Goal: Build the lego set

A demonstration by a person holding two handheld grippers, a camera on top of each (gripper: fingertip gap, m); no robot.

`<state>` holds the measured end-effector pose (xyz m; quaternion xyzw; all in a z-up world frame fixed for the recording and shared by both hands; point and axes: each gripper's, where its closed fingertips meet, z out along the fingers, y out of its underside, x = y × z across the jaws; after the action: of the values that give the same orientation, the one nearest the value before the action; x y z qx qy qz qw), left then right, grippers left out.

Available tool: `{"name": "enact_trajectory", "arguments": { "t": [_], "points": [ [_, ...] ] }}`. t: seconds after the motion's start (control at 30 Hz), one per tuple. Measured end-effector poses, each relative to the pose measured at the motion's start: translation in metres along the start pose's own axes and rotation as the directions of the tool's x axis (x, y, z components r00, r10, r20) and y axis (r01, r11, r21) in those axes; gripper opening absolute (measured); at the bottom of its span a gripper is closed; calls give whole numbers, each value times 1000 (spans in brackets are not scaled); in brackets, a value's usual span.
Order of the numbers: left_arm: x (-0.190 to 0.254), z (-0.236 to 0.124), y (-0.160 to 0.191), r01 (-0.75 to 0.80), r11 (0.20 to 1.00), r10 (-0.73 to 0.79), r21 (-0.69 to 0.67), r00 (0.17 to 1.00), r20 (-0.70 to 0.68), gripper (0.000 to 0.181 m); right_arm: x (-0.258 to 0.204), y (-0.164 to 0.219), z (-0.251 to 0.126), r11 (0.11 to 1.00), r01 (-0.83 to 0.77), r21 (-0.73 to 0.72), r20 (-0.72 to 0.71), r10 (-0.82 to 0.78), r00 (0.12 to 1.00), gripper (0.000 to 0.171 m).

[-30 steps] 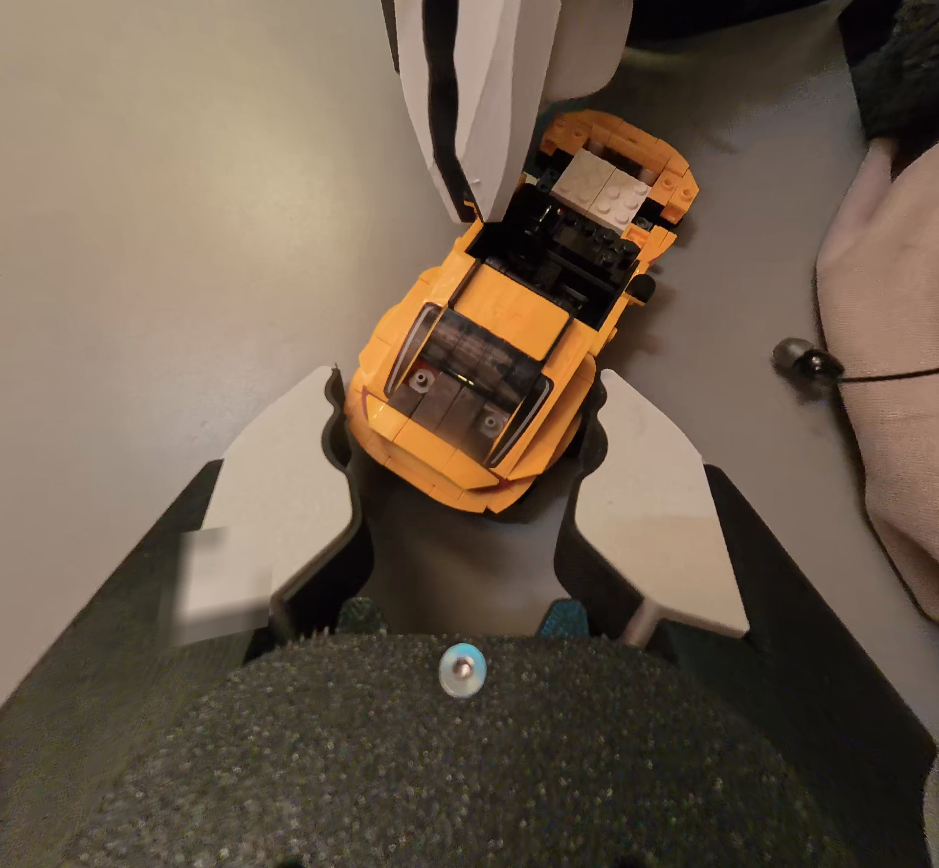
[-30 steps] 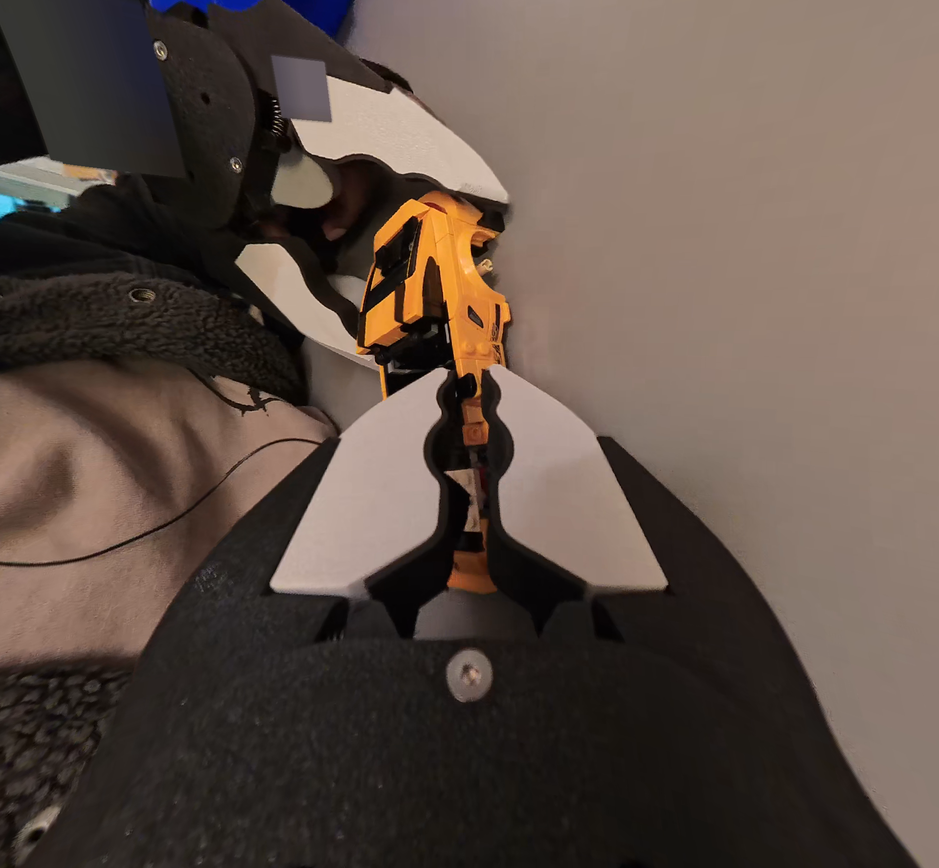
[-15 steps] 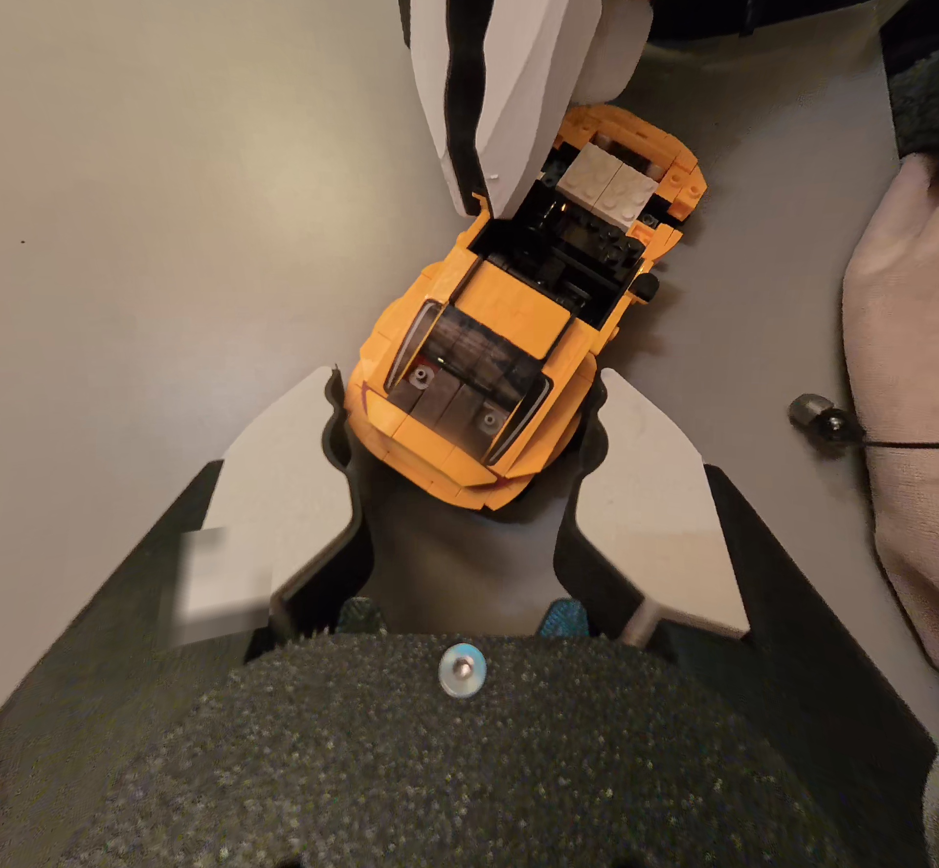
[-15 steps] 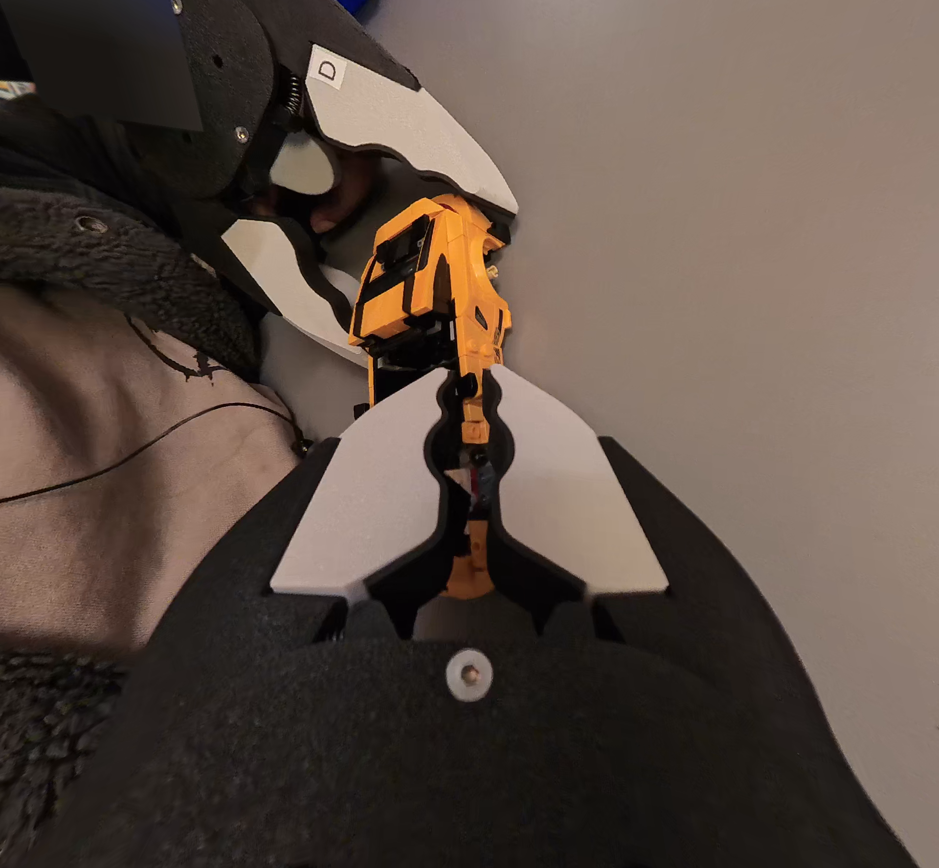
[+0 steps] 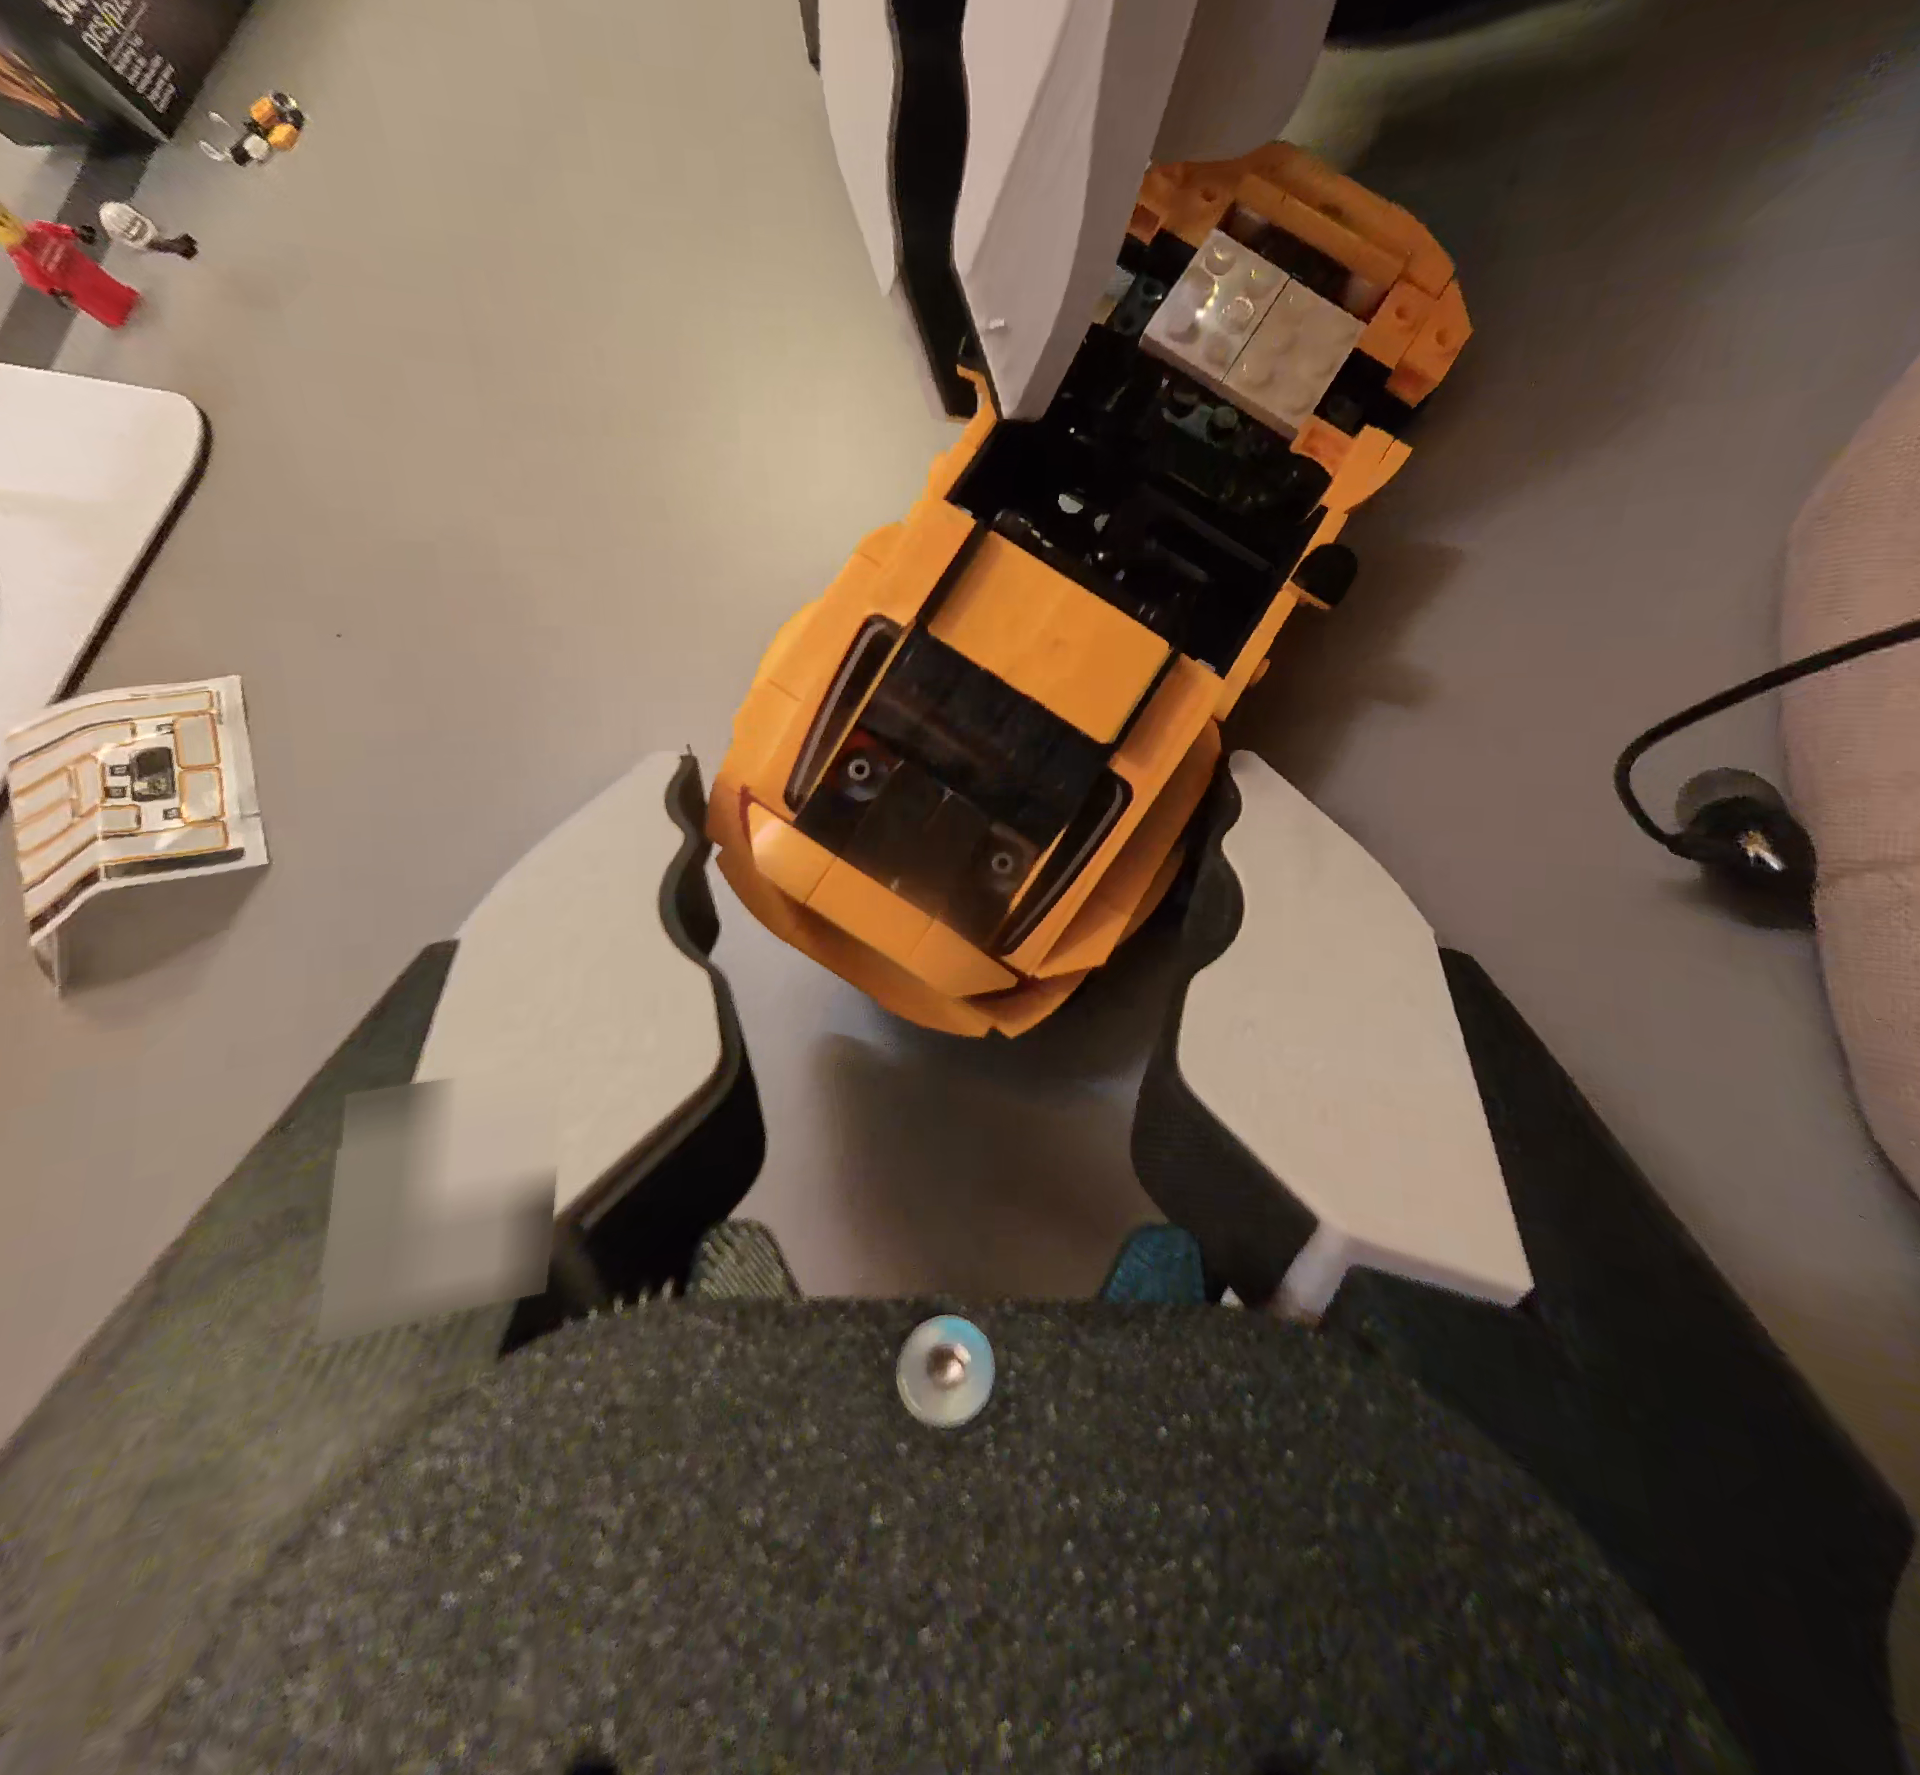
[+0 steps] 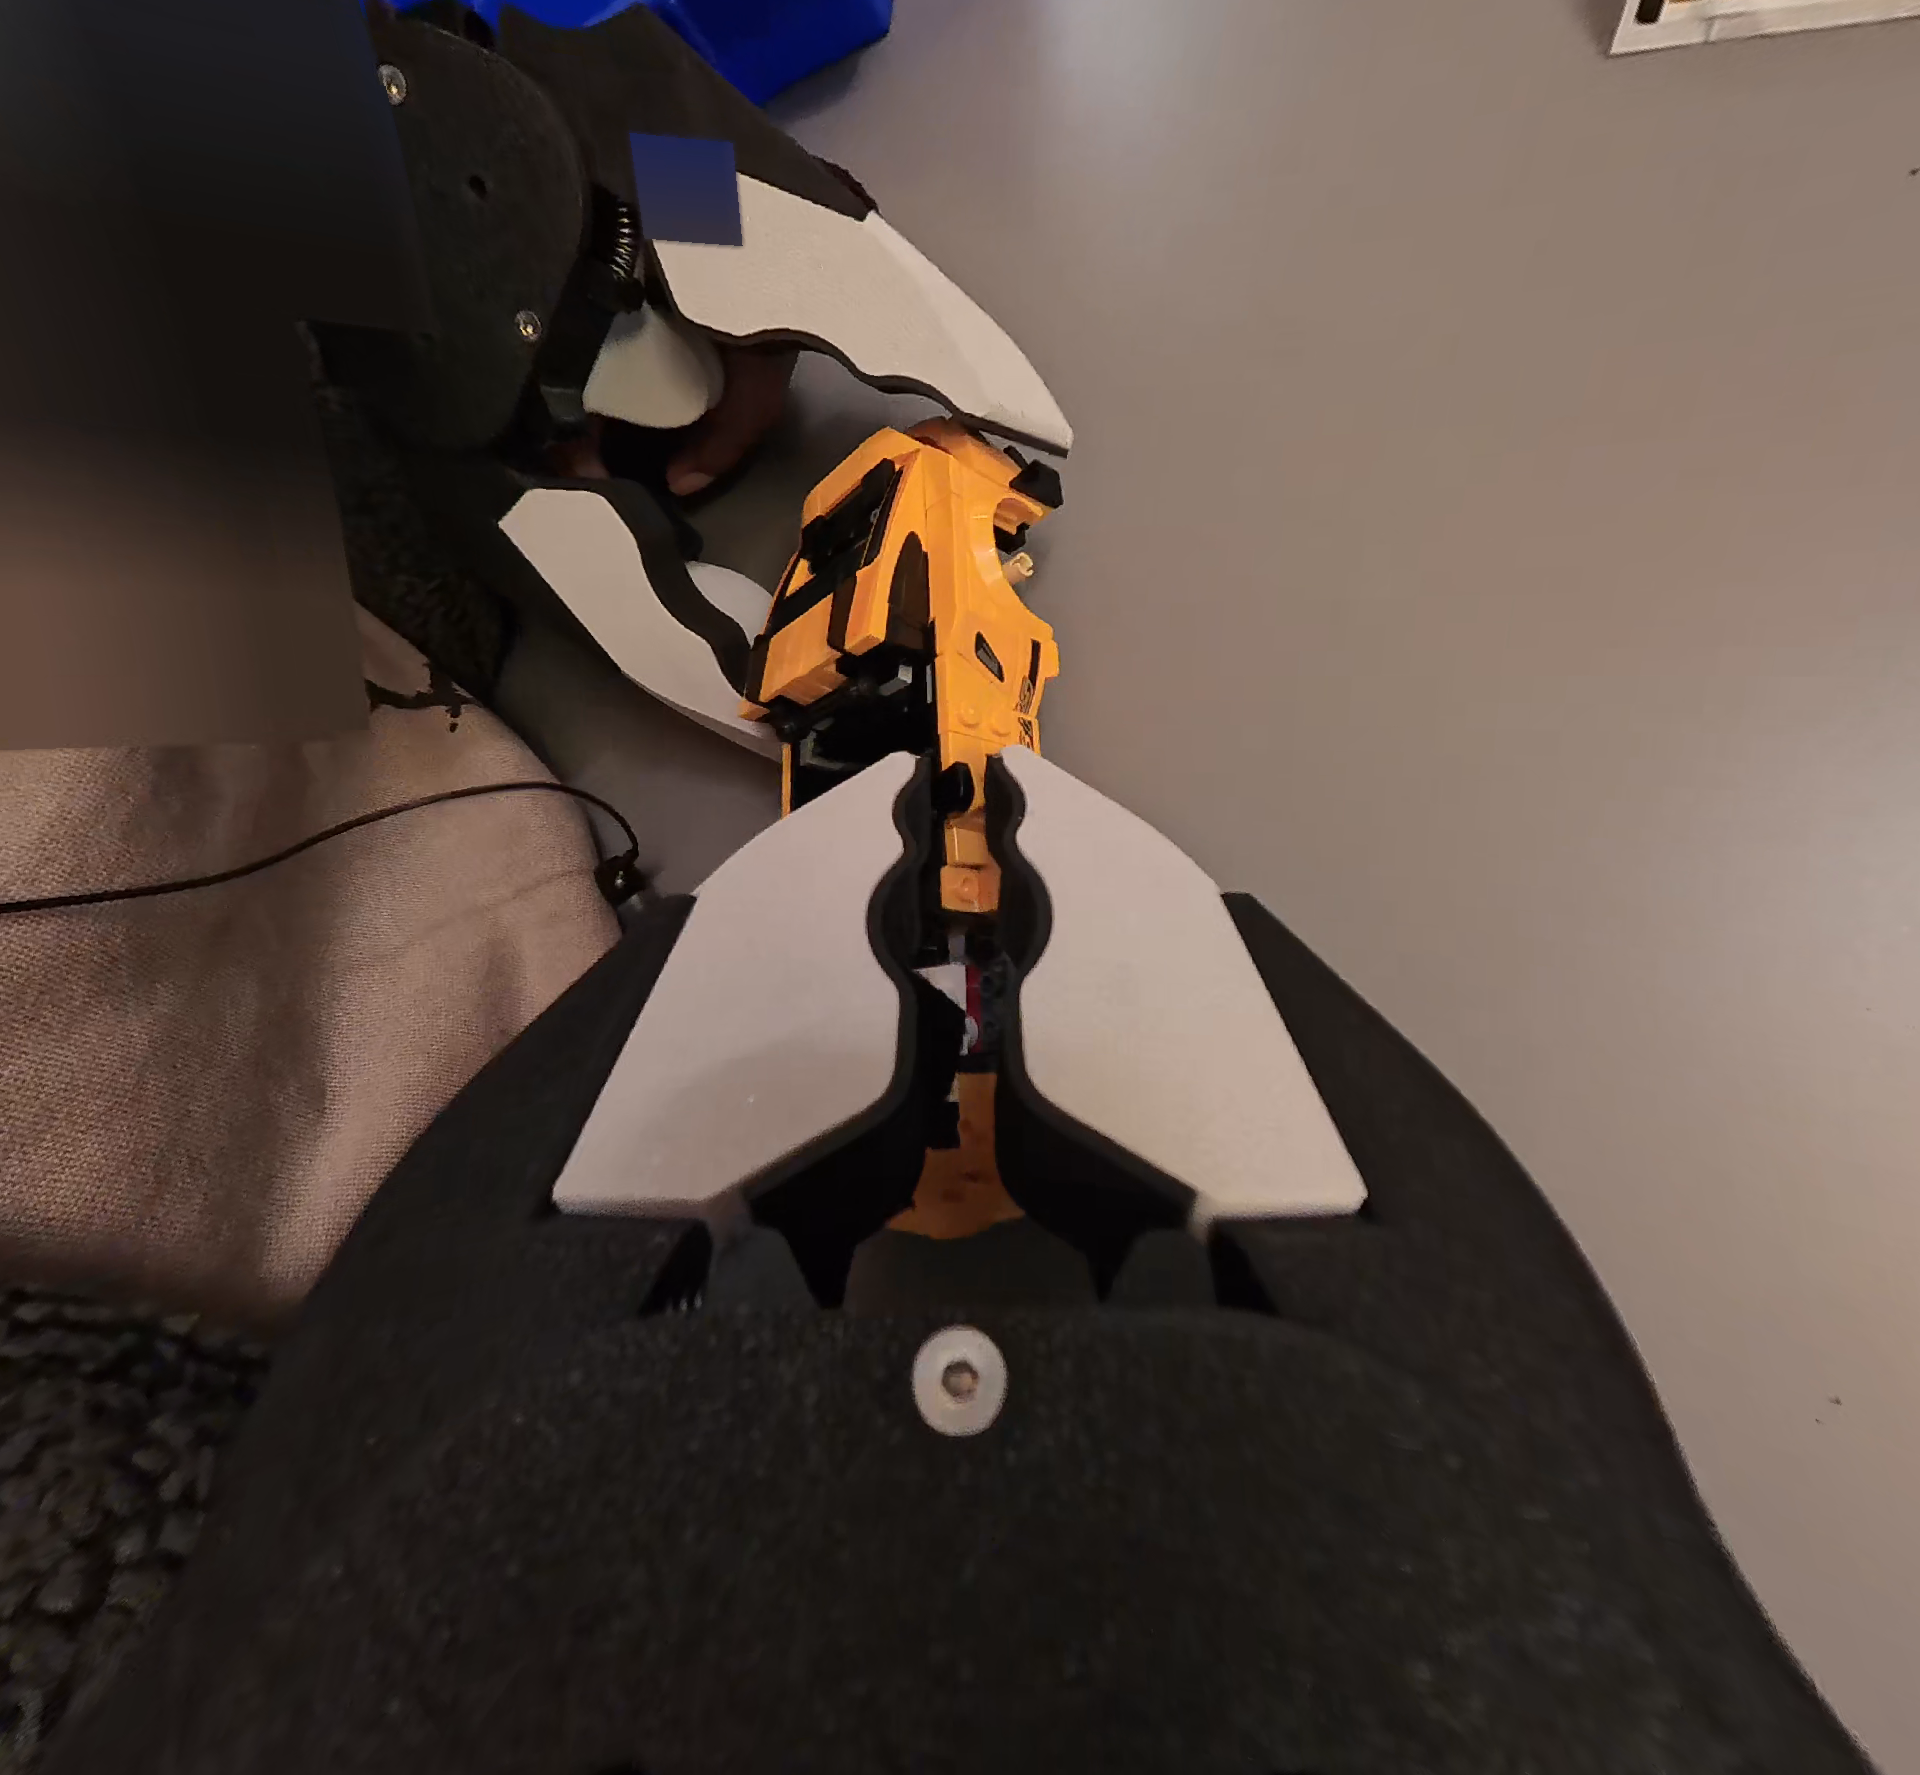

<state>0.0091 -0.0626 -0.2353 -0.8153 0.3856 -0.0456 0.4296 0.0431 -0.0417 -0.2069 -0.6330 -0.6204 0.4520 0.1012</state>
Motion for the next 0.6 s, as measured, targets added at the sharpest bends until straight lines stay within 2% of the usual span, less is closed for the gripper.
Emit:
{"name": "enact_trajectory", "arguments": {
  "t": [0.37, 0.6],
  "points": [
    [0, 0, 0, 23, 1000, -23, -9, 1000, 18, 90, 2, -3, 1, 999, 26, -44, -80, -29, 996, 9],
    [1, 0, 1, 33, 999, -33, -7, 999, 10, 90, 4, -1, 2, 1000, 3, -7, -64, -4, 998, 9]
  ]
}}
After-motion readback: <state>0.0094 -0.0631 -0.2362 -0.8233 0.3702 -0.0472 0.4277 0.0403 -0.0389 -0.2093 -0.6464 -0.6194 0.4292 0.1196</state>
